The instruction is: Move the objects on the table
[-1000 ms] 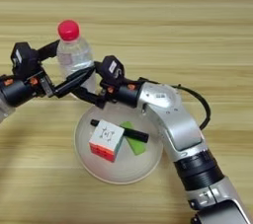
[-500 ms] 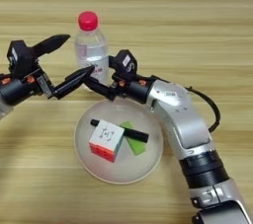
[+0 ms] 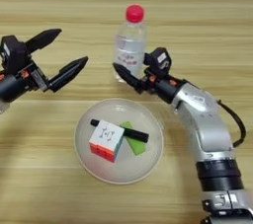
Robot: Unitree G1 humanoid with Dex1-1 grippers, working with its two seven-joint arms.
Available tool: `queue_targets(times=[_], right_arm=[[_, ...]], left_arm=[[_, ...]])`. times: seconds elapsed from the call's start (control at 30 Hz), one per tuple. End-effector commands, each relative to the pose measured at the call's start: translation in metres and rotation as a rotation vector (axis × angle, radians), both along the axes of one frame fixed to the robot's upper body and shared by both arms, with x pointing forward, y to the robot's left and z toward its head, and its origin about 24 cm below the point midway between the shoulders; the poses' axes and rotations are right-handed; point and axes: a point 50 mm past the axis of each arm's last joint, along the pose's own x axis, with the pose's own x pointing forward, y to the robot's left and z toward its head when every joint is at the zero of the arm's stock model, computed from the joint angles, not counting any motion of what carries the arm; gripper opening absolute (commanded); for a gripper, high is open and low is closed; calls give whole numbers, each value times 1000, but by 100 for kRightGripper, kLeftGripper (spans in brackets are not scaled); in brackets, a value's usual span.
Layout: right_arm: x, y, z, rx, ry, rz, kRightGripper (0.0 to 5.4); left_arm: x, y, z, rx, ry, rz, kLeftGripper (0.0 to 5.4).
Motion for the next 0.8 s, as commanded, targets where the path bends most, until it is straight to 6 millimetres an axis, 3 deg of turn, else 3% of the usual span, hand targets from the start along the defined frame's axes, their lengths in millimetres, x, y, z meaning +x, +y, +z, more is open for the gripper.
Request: queue_targets(times=[0.03,0.43,0.8], right_arm=[[2,-20,3,21,-43,-87,315],[1,-45,-19,-7,-48,-279,315],[-10,-48,-33,-15,-69,-413,315]], left_arm=[[5,4,4,-22,-15,32,540],[26,24,-3,-72,27,253,540],[38,42,-38,-54,22,639,540]])
